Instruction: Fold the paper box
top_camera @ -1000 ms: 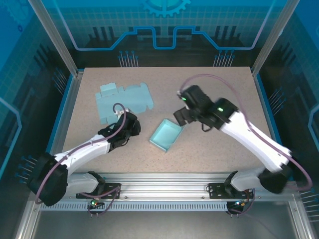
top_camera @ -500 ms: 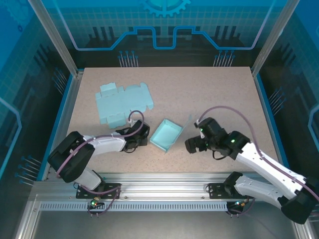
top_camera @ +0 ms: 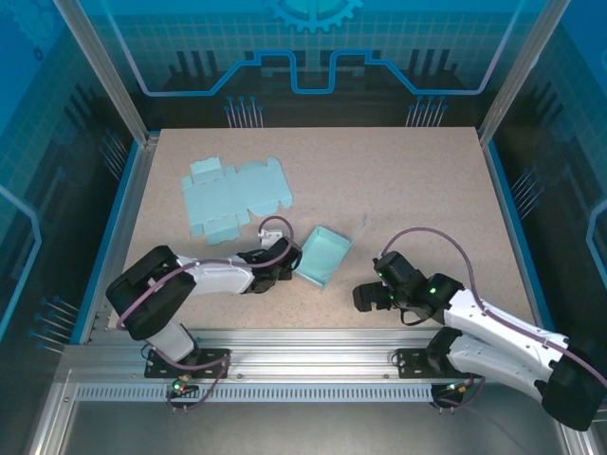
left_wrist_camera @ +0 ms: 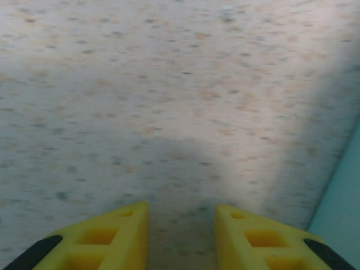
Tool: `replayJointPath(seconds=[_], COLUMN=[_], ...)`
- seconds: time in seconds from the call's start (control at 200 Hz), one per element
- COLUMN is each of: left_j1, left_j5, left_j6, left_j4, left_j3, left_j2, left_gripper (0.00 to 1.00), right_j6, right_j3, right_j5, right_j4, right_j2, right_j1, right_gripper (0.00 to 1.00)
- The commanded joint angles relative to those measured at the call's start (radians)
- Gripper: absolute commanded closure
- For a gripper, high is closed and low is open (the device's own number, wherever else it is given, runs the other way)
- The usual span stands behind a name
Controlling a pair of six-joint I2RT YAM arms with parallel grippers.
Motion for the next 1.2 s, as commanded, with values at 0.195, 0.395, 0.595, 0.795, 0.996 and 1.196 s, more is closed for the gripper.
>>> replayJointPath(seconds=[0.195,0.395,0.595,0.795,0.996,1.196], left_j1=[-0.163,-0.161,-0.146,-0.065,-0.020,-0.013], left_j5=[0.379,0.323,0.072,0.059,0.181,0.192], left_j6=[-0.164,-0.095,0.263,0.725,0.936,0.997], left_j4=[0.430,0.337,-0.021,-0.065,-0.257,-0.323], left_j3=[-0.080,-0.080,0.117,0.361,0.620,0.733], left_j2=[0.099,-0.037,-0.145,0.026,0.226,0.370], left_gripper=[0.64,0.61,0.50,0.55,0.50,0.49], right_j6=[0.079,0.112,0.108,0.093,0.089,0.082], right_j3=[0.115,0.197,0.241,0.259,0.253,0.250], right_j5=[0.280,0.394,0.440,0.450,0.454,0.453], right_j4=[-0.215,-0.335,-0.357,-0.355,-0.364,-0.371], right_j2=[-0.063,-0.114,-0.182,-0.274,-0.344,-0.369], right_j1=[-0.065,-0.079,-0.081,-0.083,-0.086,-0.086], right_gripper=[0.00,0.00,0.00,0.00,0.00,0.00])
